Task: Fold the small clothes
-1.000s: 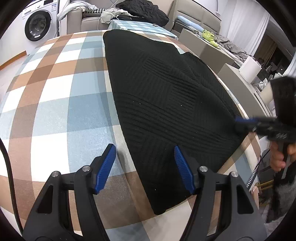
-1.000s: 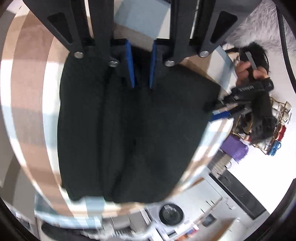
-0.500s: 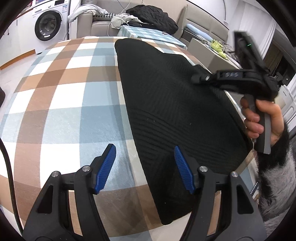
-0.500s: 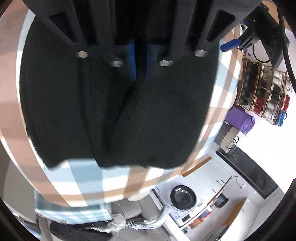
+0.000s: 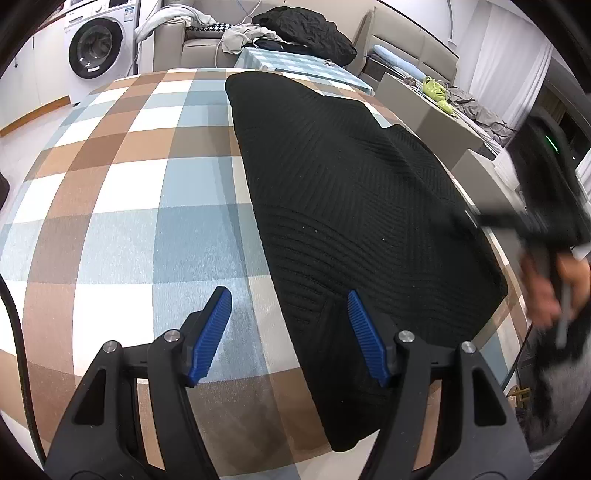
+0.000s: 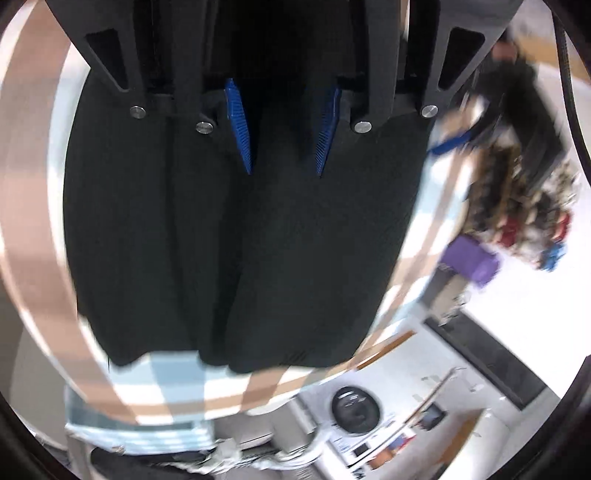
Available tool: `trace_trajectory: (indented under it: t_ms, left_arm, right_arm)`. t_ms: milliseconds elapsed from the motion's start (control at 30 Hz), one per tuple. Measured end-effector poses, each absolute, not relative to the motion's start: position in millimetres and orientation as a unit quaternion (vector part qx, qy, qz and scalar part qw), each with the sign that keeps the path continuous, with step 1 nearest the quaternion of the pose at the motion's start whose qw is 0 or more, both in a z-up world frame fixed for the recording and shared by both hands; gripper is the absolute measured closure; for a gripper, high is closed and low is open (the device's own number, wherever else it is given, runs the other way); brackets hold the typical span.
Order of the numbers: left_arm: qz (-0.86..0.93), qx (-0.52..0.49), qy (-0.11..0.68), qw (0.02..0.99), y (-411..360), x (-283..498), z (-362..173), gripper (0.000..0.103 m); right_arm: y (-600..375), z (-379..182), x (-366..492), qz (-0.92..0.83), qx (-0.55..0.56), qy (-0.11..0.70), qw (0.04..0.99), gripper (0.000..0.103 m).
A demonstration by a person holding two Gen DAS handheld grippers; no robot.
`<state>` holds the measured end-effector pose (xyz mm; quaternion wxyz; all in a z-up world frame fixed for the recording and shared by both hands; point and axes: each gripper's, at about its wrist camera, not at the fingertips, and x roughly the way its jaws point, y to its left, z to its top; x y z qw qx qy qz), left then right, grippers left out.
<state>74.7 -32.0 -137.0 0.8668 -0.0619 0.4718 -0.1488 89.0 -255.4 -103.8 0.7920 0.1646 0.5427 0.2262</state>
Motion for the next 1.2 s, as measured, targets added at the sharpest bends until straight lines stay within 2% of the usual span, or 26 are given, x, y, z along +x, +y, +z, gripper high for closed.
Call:
trace_trajectory:
  t_ms: [167,233,400,467,567,600,700,1033,1167,1200]
  left_arm:
    - [-0.158,-0.065,0.471,0.865,-34,76,-138,0.040]
    - [-0.161,-0.062,0.472,0.865,-36,78,-138,0.040]
    - [-0.166,-0.052,0.465,0.868,-41,76,-131,0.040]
    - [-0.169,-0.051,0.466,0.867,-42,76,-133,0.040]
    - [-0.164,-0.045,0.476,0.863,-45,77,-139,0.040]
    - [-0.164,-0.043,0.477,0.863,-45,76,-139,0.040]
    - [-0.167,-0.044,0.476,0.862,-44,76,-139,0.040]
    - [-0.163,-0.046,0.476,0.863,-43,74,-139,0.040]
    - [-0.161,-0.047,0.477,0.863,-43,76,-139,0.040]
    - [-0.161,-0.046,0.476,0.863,-43,76,-139,0.040]
  right_arm:
    - [-257,-103,23,0.254,0.128,0.534,0.796,0.066]
    - [-259,-102,9,0.243,0.115,0.511,0.817,0.091]
    - [-262,-79,-2,0.261,0.148,0.491,0.818,0.095]
    - [-260,-82,0,0.252,0.147,0.507,0.812,0.095]
    - [-256,-103,13,0.212,0.122,0.558,0.793,0.090]
    - [-257,-101,15,0.217,0.127,0.552,0.795,0.085]
    - [-266,-81,19,0.208,0.129,0.508,0.826,0.052]
    - [-275,-114,92,0.238,0.209,0.507,0.802,0.051]
    - [-256,-119,118,0.242,0.192,0.509,0.803,0.051]
    - [-251,-119,121,0.239,0.177,0.509,0.807,0.056]
